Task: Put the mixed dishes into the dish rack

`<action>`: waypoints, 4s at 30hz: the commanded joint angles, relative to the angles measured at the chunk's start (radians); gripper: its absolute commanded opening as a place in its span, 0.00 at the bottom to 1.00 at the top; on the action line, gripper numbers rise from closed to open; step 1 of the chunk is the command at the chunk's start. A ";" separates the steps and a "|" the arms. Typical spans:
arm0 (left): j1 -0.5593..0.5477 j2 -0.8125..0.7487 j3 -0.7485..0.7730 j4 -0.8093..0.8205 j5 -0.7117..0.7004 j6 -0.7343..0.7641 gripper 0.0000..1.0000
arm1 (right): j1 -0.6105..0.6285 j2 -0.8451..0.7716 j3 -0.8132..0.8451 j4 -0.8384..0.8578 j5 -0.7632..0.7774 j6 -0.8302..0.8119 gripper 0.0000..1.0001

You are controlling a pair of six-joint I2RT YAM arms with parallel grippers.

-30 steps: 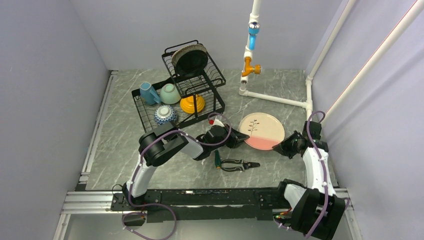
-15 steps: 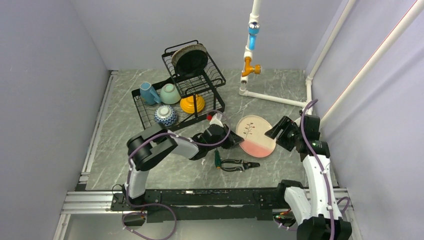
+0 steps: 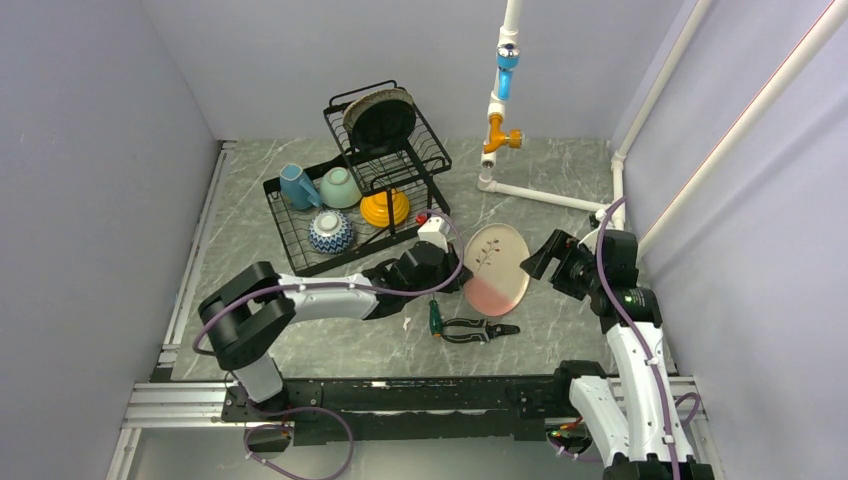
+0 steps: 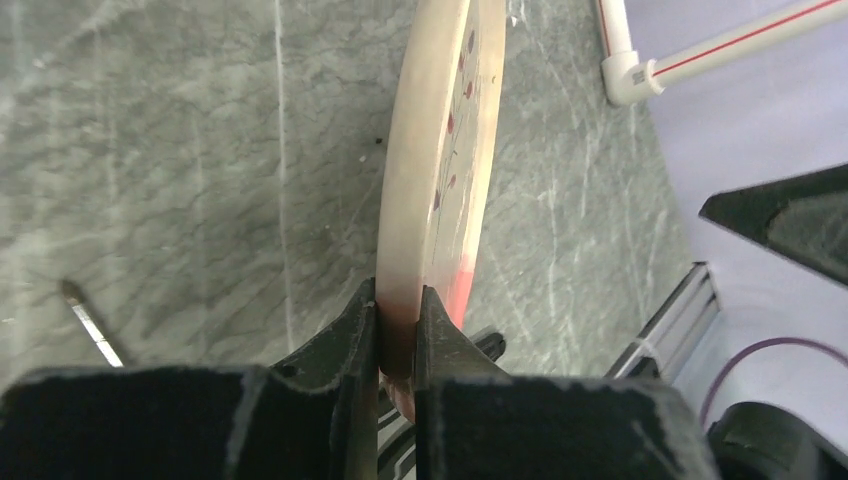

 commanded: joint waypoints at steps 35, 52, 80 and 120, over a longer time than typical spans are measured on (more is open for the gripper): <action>-0.014 -0.517 0.567 -0.588 -0.071 1.070 0.00 | 0.019 0.073 -0.055 0.117 -0.015 0.006 0.87; 0.225 -0.392 0.981 -0.756 0.082 1.336 0.00 | 0.030 0.234 -0.041 0.112 0.023 0.024 0.87; 0.637 -0.323 0.882 -0.722 0.660 1.350 0.00 | 0.050 0.478 0.050 0.115 0.054 0.016 0.87; 0.696 -0.237 0.811 -0.727 0.673 1.374 0.00 | 0.099 0.502 0.060 0.127 0.072 0.033 0.87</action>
